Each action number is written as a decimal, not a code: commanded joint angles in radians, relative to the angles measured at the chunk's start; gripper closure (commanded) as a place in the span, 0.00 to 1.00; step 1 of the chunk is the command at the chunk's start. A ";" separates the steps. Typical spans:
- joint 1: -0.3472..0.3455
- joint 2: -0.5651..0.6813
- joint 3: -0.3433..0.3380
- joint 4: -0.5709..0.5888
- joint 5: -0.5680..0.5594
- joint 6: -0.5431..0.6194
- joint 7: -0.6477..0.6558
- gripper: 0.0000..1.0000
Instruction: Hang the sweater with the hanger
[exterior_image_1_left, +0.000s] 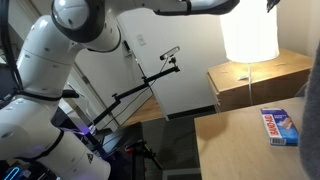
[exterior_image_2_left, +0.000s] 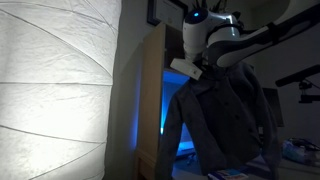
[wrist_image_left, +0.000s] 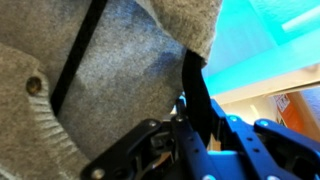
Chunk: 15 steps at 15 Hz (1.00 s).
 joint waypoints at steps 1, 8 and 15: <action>0.016 0.048 -0.038 0.070 -0.042 -0.054 0.004 0.94; 0.053 0.082 -0.142 0.076 -0.258 -0.001 0.007 0.93; 0.032 0.068 -0.139 0.047 -0.362 0.152 -0.054 0.93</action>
